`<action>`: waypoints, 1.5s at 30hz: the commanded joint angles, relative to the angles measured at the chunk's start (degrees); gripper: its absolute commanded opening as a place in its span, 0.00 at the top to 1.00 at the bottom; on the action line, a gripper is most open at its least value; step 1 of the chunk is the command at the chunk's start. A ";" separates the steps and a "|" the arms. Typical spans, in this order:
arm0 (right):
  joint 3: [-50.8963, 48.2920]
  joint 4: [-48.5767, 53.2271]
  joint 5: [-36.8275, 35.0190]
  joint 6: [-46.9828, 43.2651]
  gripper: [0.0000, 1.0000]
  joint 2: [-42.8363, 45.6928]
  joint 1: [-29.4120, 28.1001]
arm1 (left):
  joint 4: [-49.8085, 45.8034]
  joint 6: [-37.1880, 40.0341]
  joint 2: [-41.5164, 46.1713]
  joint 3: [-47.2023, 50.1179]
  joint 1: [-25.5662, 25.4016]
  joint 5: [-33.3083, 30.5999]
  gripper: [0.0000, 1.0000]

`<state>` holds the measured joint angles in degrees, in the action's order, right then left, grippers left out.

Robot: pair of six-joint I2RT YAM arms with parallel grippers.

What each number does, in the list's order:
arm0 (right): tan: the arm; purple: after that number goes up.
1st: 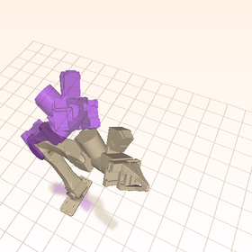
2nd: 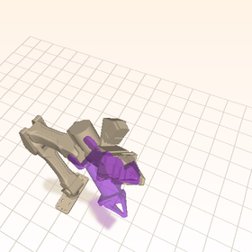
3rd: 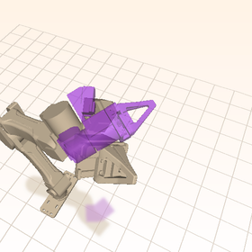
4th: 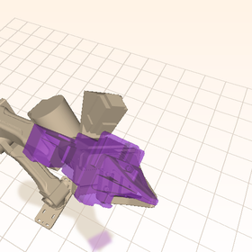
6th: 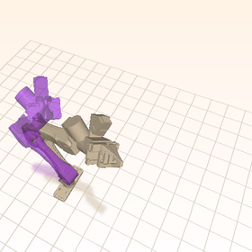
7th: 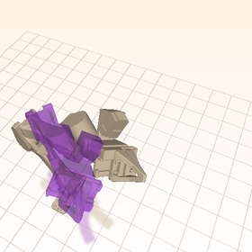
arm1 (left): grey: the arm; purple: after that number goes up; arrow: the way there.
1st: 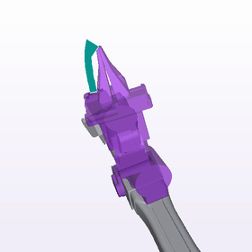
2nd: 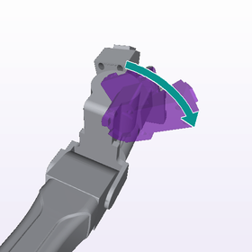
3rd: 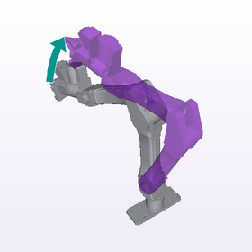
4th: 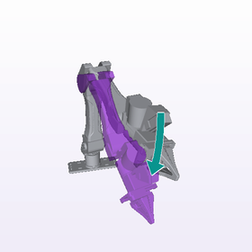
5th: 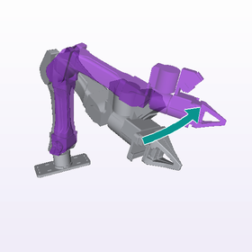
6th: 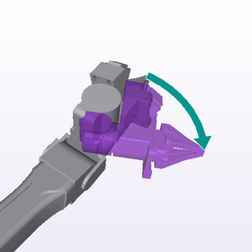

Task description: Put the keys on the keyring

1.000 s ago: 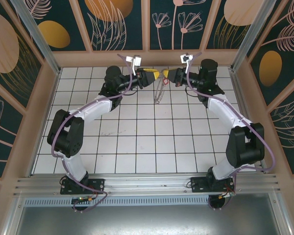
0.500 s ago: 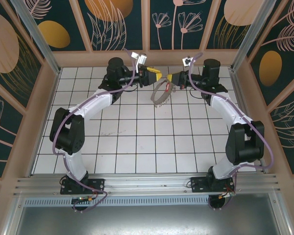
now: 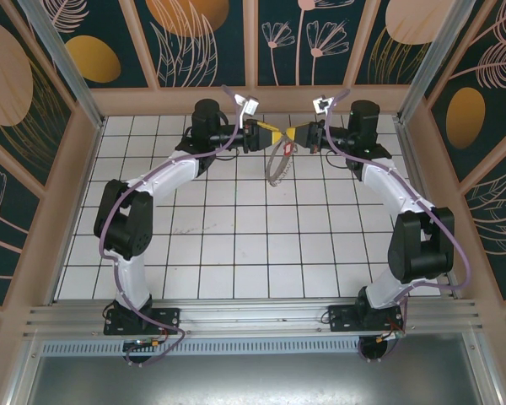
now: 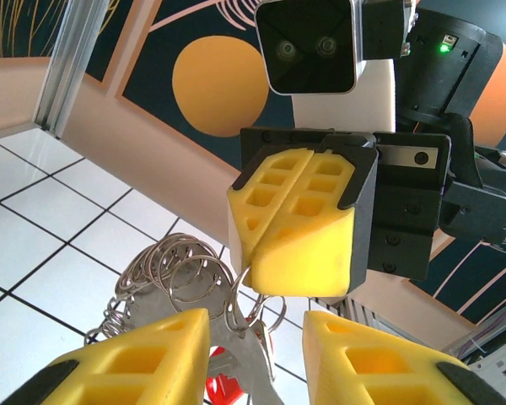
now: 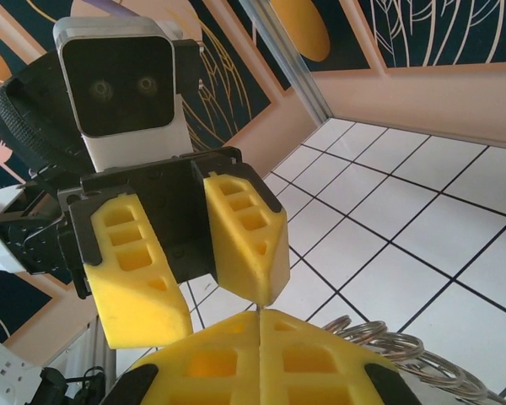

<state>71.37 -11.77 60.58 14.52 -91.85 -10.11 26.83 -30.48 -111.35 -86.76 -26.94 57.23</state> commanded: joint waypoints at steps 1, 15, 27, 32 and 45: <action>0.70 -4.62 2.85 1.33 1.00 -0.06 0.26 | 2.38 -1.25 -1.09 -1.88 0.40 1.88 0.66; -0.12 -7.57 3.69 3.41 1.00 -0.25 -0.81 | 9.26 -7.00 -2.53 -1.93 0.38 2.36 0.68; 0.15 -7.40 3.50 3.16 1.00 -1.02 -1.66 | 11.39 -8.53 -2.72 -1.79 0.31 2.34 0.73; 0.07 -7.30 2.80 3.19 1.00 -1.05 -1.63 | 12.26 -9.12 -2.59 -1.20 0.31 2.62 0.87; 0.34 -8.18 2.31 3.94 1.00 -1.48 -1.64 | 15.01 -10.27 -1.75 1.29 0.31 3.45 0.84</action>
<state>71.31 -16.60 62.50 18.04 -92.84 -11.35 38.61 -40.21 -113.65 -86.02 -26.89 58.78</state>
